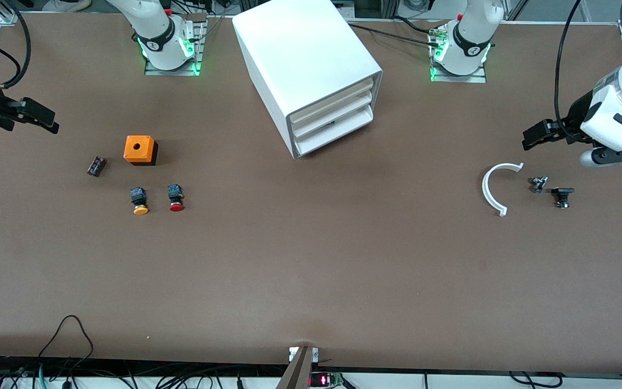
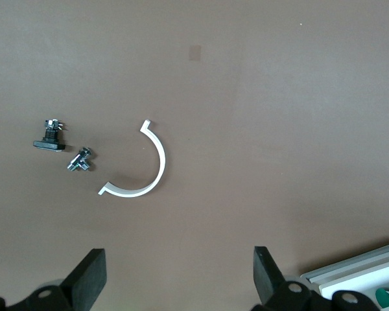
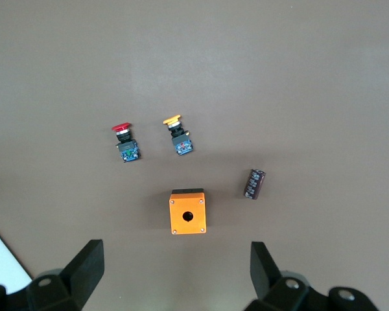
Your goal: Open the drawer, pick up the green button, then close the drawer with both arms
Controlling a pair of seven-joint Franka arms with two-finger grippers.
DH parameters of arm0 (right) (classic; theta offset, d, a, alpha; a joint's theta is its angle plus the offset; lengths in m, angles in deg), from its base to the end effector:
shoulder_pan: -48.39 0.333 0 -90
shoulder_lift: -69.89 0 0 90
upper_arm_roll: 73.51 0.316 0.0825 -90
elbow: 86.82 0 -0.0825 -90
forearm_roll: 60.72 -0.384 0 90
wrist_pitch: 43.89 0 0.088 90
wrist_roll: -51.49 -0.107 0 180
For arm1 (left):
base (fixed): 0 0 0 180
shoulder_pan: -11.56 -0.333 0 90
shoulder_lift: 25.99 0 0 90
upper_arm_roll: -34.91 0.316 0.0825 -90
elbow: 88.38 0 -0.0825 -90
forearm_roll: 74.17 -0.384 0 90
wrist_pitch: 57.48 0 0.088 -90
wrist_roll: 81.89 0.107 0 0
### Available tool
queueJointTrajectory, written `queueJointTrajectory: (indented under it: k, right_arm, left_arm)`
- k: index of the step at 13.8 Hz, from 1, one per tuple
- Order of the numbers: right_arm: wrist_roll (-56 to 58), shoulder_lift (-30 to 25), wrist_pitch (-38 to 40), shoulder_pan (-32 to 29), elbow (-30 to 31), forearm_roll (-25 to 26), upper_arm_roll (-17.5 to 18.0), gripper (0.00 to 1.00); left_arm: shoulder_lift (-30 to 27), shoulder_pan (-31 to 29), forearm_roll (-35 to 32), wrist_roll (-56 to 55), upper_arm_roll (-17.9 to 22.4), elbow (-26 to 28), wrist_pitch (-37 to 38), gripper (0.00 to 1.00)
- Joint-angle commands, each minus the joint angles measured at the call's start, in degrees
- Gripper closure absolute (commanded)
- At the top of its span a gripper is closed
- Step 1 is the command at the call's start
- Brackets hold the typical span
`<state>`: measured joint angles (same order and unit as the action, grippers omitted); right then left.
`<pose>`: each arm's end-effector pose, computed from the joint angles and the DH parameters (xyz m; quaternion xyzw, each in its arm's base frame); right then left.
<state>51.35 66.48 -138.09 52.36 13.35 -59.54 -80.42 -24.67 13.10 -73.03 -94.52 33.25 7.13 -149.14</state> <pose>0.5369 -0.0313 0.5790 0.9994 -0.0257 -0.0227 0.0061 0.5579 -0.0331 0.5688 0.9955 0.0828 -0.0461 0.0039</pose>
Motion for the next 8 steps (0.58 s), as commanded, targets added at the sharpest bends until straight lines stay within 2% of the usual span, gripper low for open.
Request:
queueJointTrajectory:
  k: [1, 3, 8]
  right_arm:
    - [0.5, 0.2, 1.0, 0.1, -1.2, 0.5, 0.1, 0.0]
    - [0.5, 0.3, 1.0, 0.1, -1.2, 0.5, 0.1, 0.0]
    - [0.5, 0.3, 1.0, 0.1, -1.2, 0.5, 0.1, 0.0]
  left_arm:
    - [0.2, -0.2, -1.4, 1.0, -0.4, -1.3, 2.2, 0.0]
    - [1.6, -0.2, -1.4, 1.0, -0.4, -3.1, 2.6, 0.0]
    - [2.8, -0.2, -1.4, 0.9, -0.2, -3.7, 2.7, 0.0]
